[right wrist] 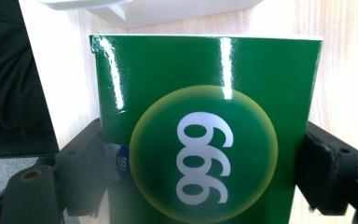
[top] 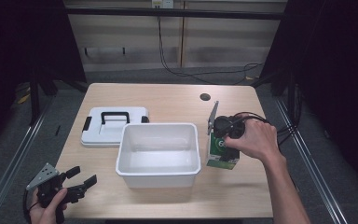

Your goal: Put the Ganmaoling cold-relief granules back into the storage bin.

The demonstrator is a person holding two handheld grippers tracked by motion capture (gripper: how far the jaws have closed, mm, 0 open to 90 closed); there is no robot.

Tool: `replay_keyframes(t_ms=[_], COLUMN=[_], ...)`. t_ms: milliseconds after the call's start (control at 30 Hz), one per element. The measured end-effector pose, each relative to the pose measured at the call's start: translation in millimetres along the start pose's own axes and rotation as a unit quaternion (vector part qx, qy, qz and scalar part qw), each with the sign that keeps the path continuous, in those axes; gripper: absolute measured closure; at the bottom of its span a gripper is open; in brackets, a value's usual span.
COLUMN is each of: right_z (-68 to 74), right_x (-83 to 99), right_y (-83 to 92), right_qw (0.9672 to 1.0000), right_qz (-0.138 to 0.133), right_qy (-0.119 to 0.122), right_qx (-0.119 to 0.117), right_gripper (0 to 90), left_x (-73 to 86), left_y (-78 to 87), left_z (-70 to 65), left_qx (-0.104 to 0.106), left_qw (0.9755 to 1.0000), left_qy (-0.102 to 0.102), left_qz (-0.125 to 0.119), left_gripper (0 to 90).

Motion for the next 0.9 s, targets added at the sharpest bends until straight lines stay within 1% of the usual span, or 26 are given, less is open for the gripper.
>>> replay_keyframes(t_ms=[133,300,367,400,533,633,667,700,767,833,867,900], right_z=[-1.9,-1.3,-1.6,-1.2,-1.7,-3.0,-2.7,-3.2,-2.5,-3.3,-2.8,-3.4], right_x=[-3.0,-5.9,-7.6,-8.4,-10.6,-12.7,-13.6,-14.8,-16.8,-19.1,-20.3,-21.3], right_y=[9.7,17.1,19.2,20.4,25.8,29.5,31.3,32.5,34.9,37.4,38.9,40.5], right_qw=[1.0,1.0,0.9999,0.9999,1.0,1.0,1.0,1.0,1.0,0.9999,0.9999,0.9998], right_qz=[-0.001,-0.002,-0.007,-0.009,-0.003,-0.003,0.0,0.0,0.003,0.007,0.011,0.012], right_qy=[0.001,0.001,0.011,0.01,0.007,0.008,0.005,0.008,0.006,0.011,0.008,0.012], right_qx=[0.004,0.005,0.005,0.005,0.005,0.004,0.005,0.004,0.003,0.003,0.004,0.004], right_gripper=[16.4,16.4,16.4,16.4,16.4,16.4,16.4,16.4,16.4,16.4,16.4,16.4], left_x=[0.0,0.0,-0.1,-0.1,0.0,0.1,0.1,0.0,0.0,0.1,0.0,0.0], left_y=[0.0,0.1,0.1,0.1,0.1,-0.1,-0.1,0.0,0.1,0.1,0.1,0.1], left_z=[0.3,0.1,-0.1,-0.1,0.0,0.3,0.2,0.1,0.2,0.4,0.3,0.1], left_qx=[-0.001,-0.001,-0.002,-0.002,-0.002,-0.001,-0.001,-0.001,-0.002,-0.002,-0.002,-0.002], left_qw=[1.0,1.0,1.0,1.0,1.0,1.0,1.0,1.0,1.0,1.0,1.0,1.0], left_qy=[0.0,-0.001,0.0,0.0,0.001,0.0,0.0,0.0,0.0,0.0,0.0,0.0], left_qz=[0.0,0.0,-0.002,-0.002,-0.001,0.0,0.0,0.0,0.0,0.0,0.0,0.0], left_gripper=[16.1,16.1,16.1,16.0,16.1,16.1,16.1,16.1,16.0,16.1,16.1,16.1])
Point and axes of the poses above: each handheld gripper's, and its own axes: y roughly backward along the jaws, x roughly out of its underside, z roughly to its left, the point moved 3 cm from there along -y, roughly forward along the jaws, and after that the axes turned 11 degrees about -z, right-handed, at the moved point
